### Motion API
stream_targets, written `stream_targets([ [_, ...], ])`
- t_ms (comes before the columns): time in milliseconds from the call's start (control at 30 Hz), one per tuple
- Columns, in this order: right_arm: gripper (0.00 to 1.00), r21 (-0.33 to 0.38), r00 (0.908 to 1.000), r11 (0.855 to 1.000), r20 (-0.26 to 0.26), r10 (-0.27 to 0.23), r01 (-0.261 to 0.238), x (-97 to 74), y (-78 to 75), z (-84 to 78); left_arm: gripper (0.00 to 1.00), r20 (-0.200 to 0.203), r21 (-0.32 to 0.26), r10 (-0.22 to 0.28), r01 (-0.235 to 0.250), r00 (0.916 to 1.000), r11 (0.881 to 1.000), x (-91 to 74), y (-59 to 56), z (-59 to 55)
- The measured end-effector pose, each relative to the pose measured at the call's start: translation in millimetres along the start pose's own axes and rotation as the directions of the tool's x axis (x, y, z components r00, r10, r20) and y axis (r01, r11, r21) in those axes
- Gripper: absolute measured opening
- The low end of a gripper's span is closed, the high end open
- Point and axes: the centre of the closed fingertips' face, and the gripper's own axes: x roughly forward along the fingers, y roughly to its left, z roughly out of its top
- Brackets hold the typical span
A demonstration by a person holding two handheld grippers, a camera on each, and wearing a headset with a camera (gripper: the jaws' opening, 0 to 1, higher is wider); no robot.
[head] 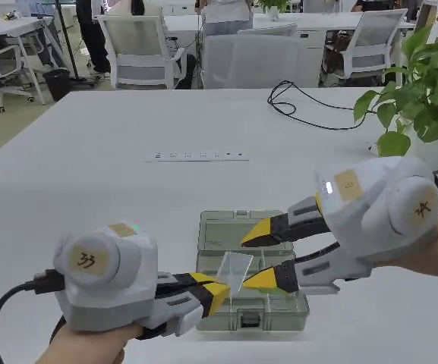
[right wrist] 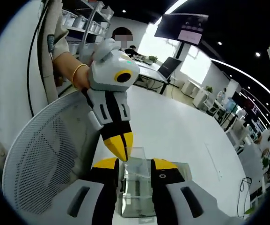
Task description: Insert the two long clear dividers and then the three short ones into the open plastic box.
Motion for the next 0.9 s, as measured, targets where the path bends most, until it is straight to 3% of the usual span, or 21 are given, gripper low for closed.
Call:
stream_targets([
  [133,0.26,0.002,0.9986,0.999,0.000,0.052,-0.052,-1.8,5.4,1.2,0.00,-0.002,0.063,-0.032,0.032,0.9995,0.997,0.6,-6.9,1.9],
  [200,0.26,-0.003,0.9972,0.997,-0.008,0.074,-0.074,-1.9,8.1,0.1,0.00,-0.022,0.125,-0.046,0.048,0.9987,0.991,1.5,-10.2,0.3],
  [367,0.24,-0.017,0.9918,0.992,-0.027,0.125,-0.126,-0.3,14.3,-4.6,0.00,-0.041,0.181,-0.077,0.083,0.9962,0.980,3.3,-17.6,-3.2],
  [500,0.20,-0.011,0.9852,0.985,-0.029,0.169,-0.169,0.9,21.7,-6.2,0.00,-0.061,0.258,-0.097,0.109,0.9934,0.960,3.4,-22.5,-6.7],
  [700,0.16,-0.017,0.9745,0.975,-0.034,0.222,-0.222,3.0,32.4,-7.8,0.00,-0.083,0.320,-0.130,0.150,0.9881,0.935,2.2,-32.0,-9.7],
  [900,0.12,-0.026,0.9636,0.964,-0.034,0.265,-0.266,3.6,42.6,-8.6,0.00,-0.080,0.338,-0.161,0.179,0.9836,0.924,1.4,-38.7,-8.4],
])
